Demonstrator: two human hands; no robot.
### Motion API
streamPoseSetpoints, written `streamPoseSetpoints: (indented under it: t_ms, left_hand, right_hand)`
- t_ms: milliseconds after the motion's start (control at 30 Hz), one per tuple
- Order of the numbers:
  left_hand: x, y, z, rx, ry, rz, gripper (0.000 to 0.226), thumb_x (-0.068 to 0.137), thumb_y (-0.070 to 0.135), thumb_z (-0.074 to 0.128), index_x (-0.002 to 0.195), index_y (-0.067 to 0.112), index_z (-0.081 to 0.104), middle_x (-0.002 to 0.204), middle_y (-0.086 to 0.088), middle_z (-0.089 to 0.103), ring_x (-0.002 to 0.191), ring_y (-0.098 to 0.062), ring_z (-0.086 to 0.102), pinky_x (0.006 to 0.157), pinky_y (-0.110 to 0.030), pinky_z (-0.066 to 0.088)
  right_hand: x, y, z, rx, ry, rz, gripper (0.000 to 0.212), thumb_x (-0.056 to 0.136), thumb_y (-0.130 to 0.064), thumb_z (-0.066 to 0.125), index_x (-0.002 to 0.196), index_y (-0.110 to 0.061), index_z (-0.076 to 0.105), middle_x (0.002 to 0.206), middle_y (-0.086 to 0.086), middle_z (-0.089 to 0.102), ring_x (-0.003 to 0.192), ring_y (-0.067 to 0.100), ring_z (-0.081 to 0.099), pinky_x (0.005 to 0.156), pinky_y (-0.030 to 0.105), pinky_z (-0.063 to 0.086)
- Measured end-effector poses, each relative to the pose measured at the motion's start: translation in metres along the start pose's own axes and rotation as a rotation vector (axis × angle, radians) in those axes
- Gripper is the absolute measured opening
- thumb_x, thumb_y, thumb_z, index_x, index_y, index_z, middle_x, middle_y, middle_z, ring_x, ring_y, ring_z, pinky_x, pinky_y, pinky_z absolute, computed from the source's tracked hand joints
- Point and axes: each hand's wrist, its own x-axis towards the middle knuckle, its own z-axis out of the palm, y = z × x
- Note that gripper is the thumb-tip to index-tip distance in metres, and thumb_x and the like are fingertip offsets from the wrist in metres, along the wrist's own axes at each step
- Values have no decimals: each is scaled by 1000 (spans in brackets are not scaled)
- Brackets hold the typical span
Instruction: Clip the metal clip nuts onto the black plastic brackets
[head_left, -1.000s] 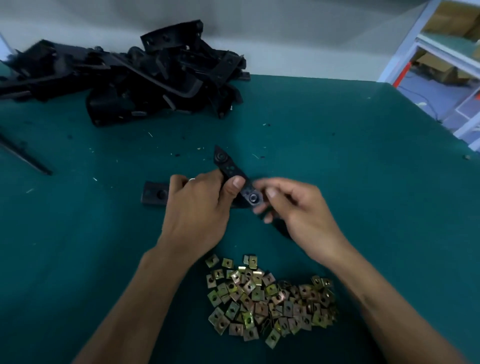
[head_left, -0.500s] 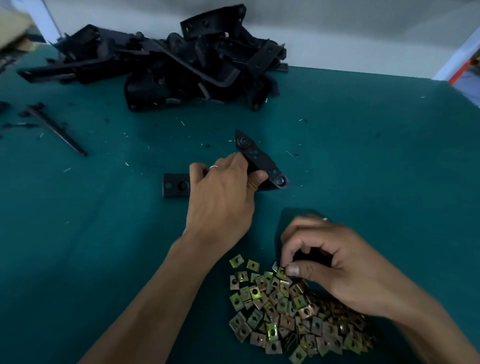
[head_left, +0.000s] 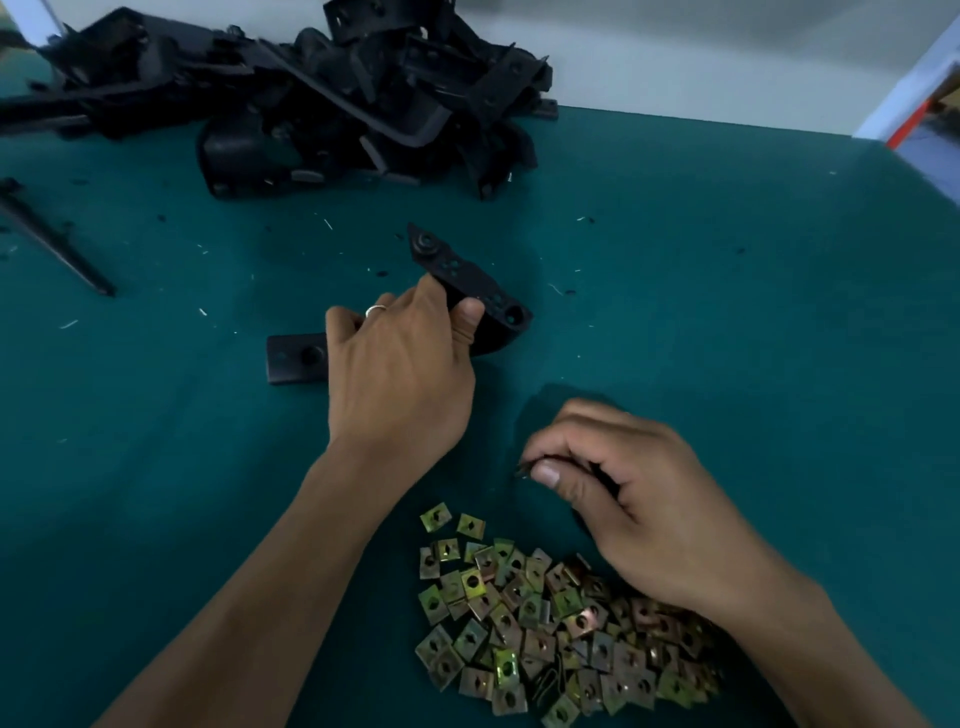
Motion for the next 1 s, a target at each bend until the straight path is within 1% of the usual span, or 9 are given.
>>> streamPoseSetpoints:
  t_ms: [133, 200, 300, 467, 567, 633, 700, 867, 1000]
  left_hand:
    - [0, -1, -2, -36, 14, 2, 37, 106, 49, 16, 89, 25, 39, 65, 14, 36, 66, -18, 38, 80, -35, 19]
    - [0, -1, -1, -47, 11, -4, 37, 106, 48, 18, 87, 24, 38, 65, 13, 37, 66, -17, 38, 81, -36, 20]
    - [0, -2, 0, -56, 25, 0, 36, 107, 47, 20, 85, 24, 37, 64, 12, 37, 62, -16, 36, 80, -37, 22]
    - [0, -1, -2, -48, -9, -4, 42, 103, 49, 14, 88, 22, 43, 67, 10, 44, 66, -18, 43, 80, -36, 23]
    - [-1, 1, -5, -144, -61, 62, 32, 102, 48, 21, 97, 25, 45, 77, 10, 53, 77, -16, 50, 84, -37, 26]
    - [-5, 2, -5, -158, -80, 173, 13, 97, 39, 42, 104, 29, 40, 90, 12, 51, 89, -15, 49, 87, -38, 26]
    - [-8, 5, -5, -128, -87, 216, 28, 86, 39, 58, 104, 31, 38, 93, 14, 45, 92, -13, 47, 88, -37, 24]
    - [-4, 7, -11, -264, 71, 97, 36, 77, 64, 63, 90, 37, 43, 68, 24, 51, 69, 3, 51, 84, -31, 28]
    - [-10, 10, -15, -377, 96, 166, 23, 79, 47, 61, 86, 29, 49, 58, 16, 52, 54, -4, 50, 69, -33, 43]
  right_hand:
    - [-1, 3, -4, 156, 76, 54, 14, 99, -29, 61, 91, -23, 70, 76, -6, 59, 67, 16, 58, 57, 26, 44]
    - [-2, 7, -8, 391, 129, 151, 15, 97, -16, 65, 84, -16, 73, 74, 1, 69, 60, 12, 63, 50, 18, 43]
    - [1, 12, -14, 734, 245, 304, 25, 92, 12, 61, 77, -3, 74, 77, 17, 74, 60, 28, 72, 47, 23, 51]
    - [18, 12, -19, 1026, 328, 414, 8, 68, -7, 75, 75, -5, 76, 77, 21, 72, 61, 27, 71, 58, 23, 58]
    - [36, 16, -17, 1109, 368, 406, 17, 73, -2, 72, 90, -2, 76, 81, 18, 71, 64, 21, 69, 62, 21, 58]
    - [50, 16, -12, 1133, 396, 384, 19, 79, 7, 70, 94, -1, 77, 82, 17, 69, 65, 19, 67, 63, 20, 57]
    - [59, 16, -6, 1116, 425, 364, 26, 87, 17, 60, 94, -1, 78, 81, 18, 67, 65, 19, 64, 64, 21, 55]
    - [60, 20, -3, 1137, 443, 336, 35, 89, 22, 54, 89, -2, 79, 76, 15, 66, 67, 21, 62, 66, 22, 54]
    - [57, 16, 1, 1137, 364, 304, 30, 88, 15, 62, 89, -8, 81, 81, 12, 72, 74, 18, 70, 74, 22, 57]
